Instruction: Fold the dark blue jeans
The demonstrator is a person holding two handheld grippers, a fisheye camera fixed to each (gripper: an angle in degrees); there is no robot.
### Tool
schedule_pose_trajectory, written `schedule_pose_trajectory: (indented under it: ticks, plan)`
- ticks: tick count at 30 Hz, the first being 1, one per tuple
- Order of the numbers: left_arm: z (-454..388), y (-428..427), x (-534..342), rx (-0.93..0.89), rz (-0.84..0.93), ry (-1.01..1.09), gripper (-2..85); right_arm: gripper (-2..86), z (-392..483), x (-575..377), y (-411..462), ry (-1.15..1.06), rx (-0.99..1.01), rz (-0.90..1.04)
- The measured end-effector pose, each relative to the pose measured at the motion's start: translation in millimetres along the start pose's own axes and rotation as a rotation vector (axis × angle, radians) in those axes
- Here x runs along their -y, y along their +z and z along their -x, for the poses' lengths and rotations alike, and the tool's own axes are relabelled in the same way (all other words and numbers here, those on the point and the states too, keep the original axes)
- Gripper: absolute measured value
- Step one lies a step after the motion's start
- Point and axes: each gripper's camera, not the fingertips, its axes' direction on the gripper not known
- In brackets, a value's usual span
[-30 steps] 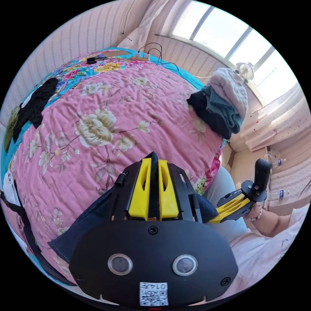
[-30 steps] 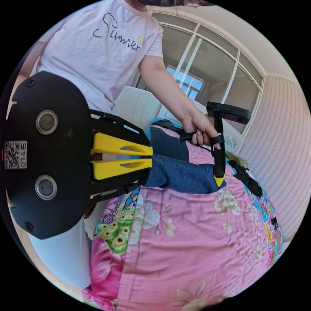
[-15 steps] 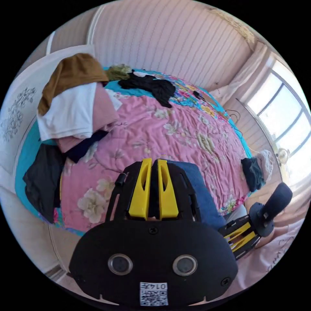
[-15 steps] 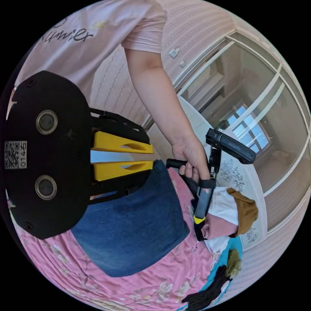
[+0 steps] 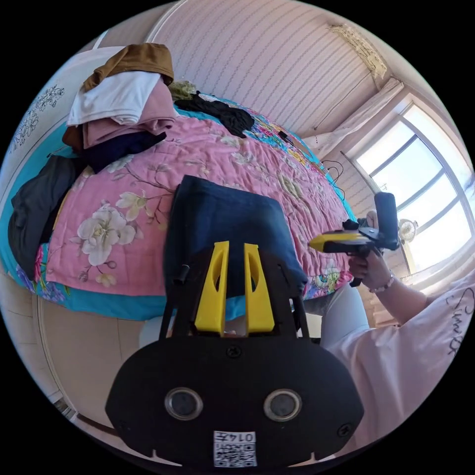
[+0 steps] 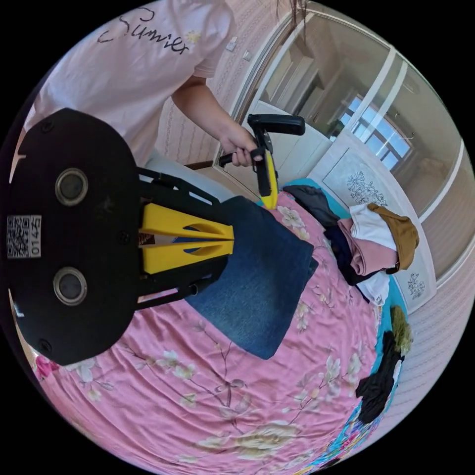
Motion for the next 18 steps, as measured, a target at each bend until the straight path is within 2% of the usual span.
schedule_pose_trajectory:
  ticks: [4,8,10,12,18]
  plan:
    - [-23.8,1.8,-13.7,-0.014,0.013,0.048,4.4,-0.3,27.5,66.3,34.2,-0.146,-0.08,0.037]
    - [-33.5,0.3,-20.3,0.023,0.016,0.097,2.2,-0.4,50.3,148.3,106.7,-0.251,-0.231,0.176]
    - [-30.9,9.4,-21.1,0.049,0.07,0.12,0.5,-0.4,49.0,171.3,138.2,-0.254,-0.292,0.24]
    - [-23.8,31.6,-24.8,0.163,0.181,0.135,-0.5,-0.6,39.3,188.2,170.9,-0.238,-0.318,0.336]
    - [-6.4,40.1,-17.6,0.148,0.177,0.135,-0.9,-0.9,22.0,206.7,184.0,-0.133,-0.322,0.332]
